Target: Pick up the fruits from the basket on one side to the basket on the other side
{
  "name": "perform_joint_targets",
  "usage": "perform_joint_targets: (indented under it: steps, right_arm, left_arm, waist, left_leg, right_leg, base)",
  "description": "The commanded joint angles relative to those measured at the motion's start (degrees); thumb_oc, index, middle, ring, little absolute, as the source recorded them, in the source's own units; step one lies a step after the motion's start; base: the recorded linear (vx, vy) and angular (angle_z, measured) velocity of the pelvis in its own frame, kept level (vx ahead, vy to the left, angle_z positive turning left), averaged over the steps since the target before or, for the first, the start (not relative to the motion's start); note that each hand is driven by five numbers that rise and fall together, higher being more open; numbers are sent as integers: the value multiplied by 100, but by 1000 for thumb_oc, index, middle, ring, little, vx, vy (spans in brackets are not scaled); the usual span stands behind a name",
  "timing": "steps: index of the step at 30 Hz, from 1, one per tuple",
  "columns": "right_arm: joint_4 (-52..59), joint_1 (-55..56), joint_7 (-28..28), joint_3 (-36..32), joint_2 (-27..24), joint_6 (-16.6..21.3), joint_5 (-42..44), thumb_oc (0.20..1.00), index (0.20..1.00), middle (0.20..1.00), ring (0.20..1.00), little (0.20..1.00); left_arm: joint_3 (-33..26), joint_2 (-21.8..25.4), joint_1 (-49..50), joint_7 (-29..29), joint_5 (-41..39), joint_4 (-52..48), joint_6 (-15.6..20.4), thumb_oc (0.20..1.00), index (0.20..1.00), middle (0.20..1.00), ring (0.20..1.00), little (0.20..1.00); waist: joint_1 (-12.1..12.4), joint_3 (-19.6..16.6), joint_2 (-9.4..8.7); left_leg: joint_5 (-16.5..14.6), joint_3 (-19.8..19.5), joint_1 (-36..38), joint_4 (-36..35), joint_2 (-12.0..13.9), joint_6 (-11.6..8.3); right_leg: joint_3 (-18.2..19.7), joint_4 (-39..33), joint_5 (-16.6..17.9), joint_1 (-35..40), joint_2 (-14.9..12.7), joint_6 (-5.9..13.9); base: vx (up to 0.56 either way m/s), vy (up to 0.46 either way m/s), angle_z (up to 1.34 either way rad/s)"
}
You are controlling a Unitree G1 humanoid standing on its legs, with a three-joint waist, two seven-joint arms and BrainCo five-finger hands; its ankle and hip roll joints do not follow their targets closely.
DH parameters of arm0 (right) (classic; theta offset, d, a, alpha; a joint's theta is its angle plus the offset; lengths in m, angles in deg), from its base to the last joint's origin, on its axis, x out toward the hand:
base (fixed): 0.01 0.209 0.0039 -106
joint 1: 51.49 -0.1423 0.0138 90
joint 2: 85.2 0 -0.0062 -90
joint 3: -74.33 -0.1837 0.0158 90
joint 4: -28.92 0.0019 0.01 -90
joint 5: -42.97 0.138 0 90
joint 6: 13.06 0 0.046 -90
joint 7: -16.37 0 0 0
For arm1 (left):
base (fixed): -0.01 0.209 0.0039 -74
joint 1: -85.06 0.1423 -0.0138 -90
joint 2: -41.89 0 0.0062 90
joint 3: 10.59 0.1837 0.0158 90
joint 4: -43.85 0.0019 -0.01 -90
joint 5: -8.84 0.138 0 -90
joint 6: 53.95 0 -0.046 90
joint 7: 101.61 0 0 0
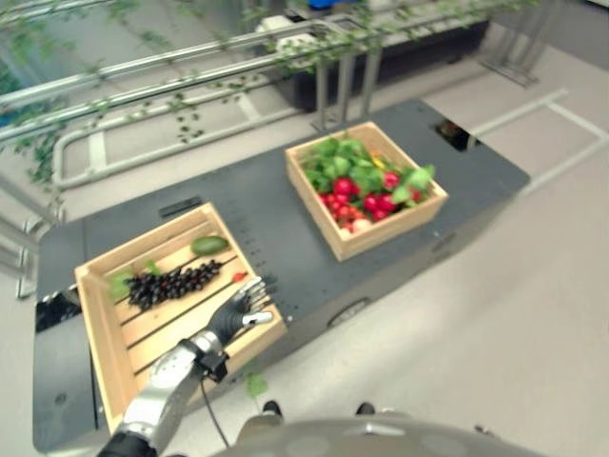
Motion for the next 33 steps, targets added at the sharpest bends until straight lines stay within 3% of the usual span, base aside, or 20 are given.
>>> perform_joint_targets:
  steps: [1,3,6,8,11,12,13,16,18,20,33]
  right_arm:
    - [-128,-345,-16,110,-150,47,153,1000,1000,1000,1000,1000]
    - [-130,-347,-16,112,-148,48,152,1000,1000,1000,1000,1000]
    - [-91,-409,37,132,-92,19,104,1000,1000,1000,1000,1000]
    - [-100,-411,49,131,-77,11,88,1000,1000,1000,1000,1000]
    - [-131,-414,52,96,-64,0,126,1000,1000,1000,1000,1000]
    - [-102,-437,52,70,-36,10,216,1000,1000,1000,1000,1000]
    - [-102,-437,52,70,-36,10,216,1000,1000,1000,1000,1000]
    - [-161,-340,125,158,-27,10,268,1000,1000,1000,1000,1000]
    - [-183,-316,123,186,-59,5,288,1000,1000,1000,1000,1000]
    - [-166,-330,122,238,-69,6,249,1000,1000,1000,1000,1000]
    - [18,-159,200,437,-69,66,180,1000,1000,1000,1000,1000]
  left_arm:
    - [-232,122,192,-86,7,-524,176,1000,1000,1000,1000,1000]
    - [-237,126,199,-84,7,-533,171,1000,1000,1000,1000,1000]
    - [-342,179,340,-107,101,-580,140,1000,1000,1000,1000,1000]
    - [-355,179,349,-105,109,-595,131,1000,1000,1000,1000,1000]
    - [-364,216,348,-110,106,-622,126,1000,1000,1000,1000,1000]
    - [-341,254,284,-96,87,-583,140,1000,1000,1000,1000,1000]
    - [-341,254,284,-96,87,-583,140,1000,1000,1000,1000,1000]
    - [-320,277,292,-87,70,-591,170,1000,1000,1000,1000,1000]
    - [-333,298,301,-107,58,-590,187,1000,1000,1000,1000,1000]
    - [-304,366,261,-69,83,-584,214,1000,1000,1000,1000,1000]
    - [-275,356,361,-78,120,-596,170,1000,1000,1000,1000,1000]
  waist:
    - [322,-263,17]
    - [312,-264,12]
    - [473,-284,62]
    - [485,-240,75]
    - [475,-198,97]
    - [396,-116,126]
    - [397,-117,125]
    - [199,-174,172]
    - [183,-211,112]
    - [165,-159,106]
    - [282,-440,-115]
  left_leg:
    - [-408,-212,-28,141,-9,-41]
    - [-402,-218,-25,132,-18,-34]
    - [-555,-433,199,-129,-275,180]
    - [-459,-426,165,-128,-348,276]
    - [-490,-605,264,-164,-455,369]
    - [-481,-762,280,-137,-478,417]
    - [-481,-760,279,-137,-478,417]
    - [-462,-1126,267,-94,-497,424]
    - [-459,-1223,192,-53,-551,379]
    - [-410,-1379,138,-17,-562,329]
    - [-370,-1738,247,-236,-466,103]
  right_leg:
    - [-15,-287,281,-18,-22,198]
    - [-21,-273,273,-22,-33,205]
    - [-62,367,162,-102,-397,420]
    - [-146,665,277,-246,-580,415]
    - [-21,1119,466,-338,-792,490]
    - [357,1500,586,-535,-813,523]
    - [359,1502,585,-538,-814,523]
    - [1503,1251,-20,-777,22,309]
    - [1706,622,66,-757,115,314]
    - [1882,530,146,-810,205,362]
    - [1456,-275,168,-177,384,186]
  base:
    - [37,239,15]
    - [19,184,16]
    - [56,322,24]
    - [-11,259,9]
    - [49,198,27]
    - [16,79,29]
    - [40,132,47]
    - [98,32,39]
    - [81,-57,72]
    - [47,-54,56]
    - [76,-101,31]
